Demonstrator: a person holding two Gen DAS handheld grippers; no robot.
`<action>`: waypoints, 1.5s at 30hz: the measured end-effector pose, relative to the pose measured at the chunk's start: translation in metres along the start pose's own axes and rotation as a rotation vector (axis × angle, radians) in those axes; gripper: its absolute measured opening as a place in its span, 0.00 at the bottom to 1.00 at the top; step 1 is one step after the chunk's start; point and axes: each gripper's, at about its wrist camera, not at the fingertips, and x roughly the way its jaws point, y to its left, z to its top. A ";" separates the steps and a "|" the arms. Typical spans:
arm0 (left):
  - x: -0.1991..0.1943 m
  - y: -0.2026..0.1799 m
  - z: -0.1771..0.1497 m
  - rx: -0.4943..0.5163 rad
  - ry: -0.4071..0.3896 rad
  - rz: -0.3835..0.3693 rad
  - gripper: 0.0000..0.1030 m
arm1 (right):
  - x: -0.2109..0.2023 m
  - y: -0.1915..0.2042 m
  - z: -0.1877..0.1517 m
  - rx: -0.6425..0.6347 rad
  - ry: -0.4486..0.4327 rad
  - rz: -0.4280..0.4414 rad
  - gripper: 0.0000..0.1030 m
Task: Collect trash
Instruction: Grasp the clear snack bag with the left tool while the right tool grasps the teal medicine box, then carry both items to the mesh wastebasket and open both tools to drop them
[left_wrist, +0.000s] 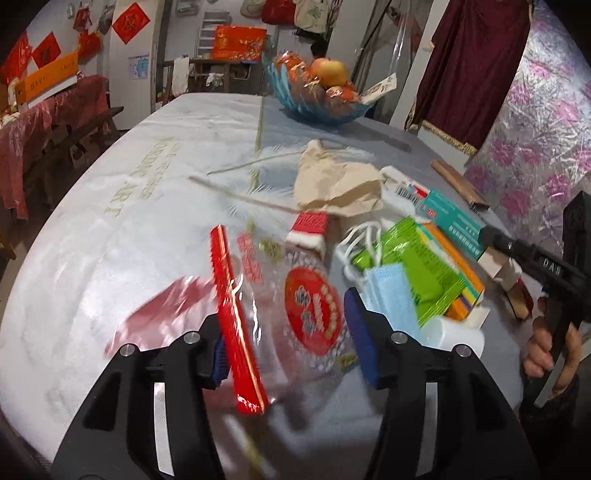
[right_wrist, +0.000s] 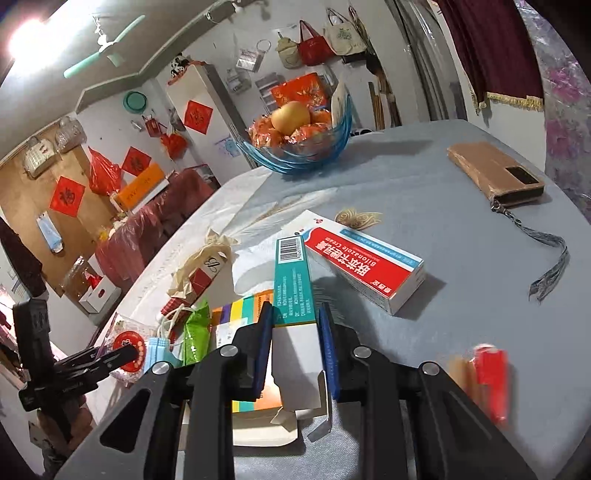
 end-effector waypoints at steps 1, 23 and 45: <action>0.005 -0.004 0.003 0.008 0.001 0.010 0.48 | 0.001 0.000 0.001 0.000 0.004 0.000 0.25; -0.096 0.043 0.017 -0.060 -0.163 0.087 0.09 | 0.014 -0.009 -0.003 0.044 0.074 -0.073 0.26; -0.193 0.227 -0.190 -0.619 0.059 0.545 0.11 | 0.001 0.151 0.008 -0.252 0.066 0.379 0.24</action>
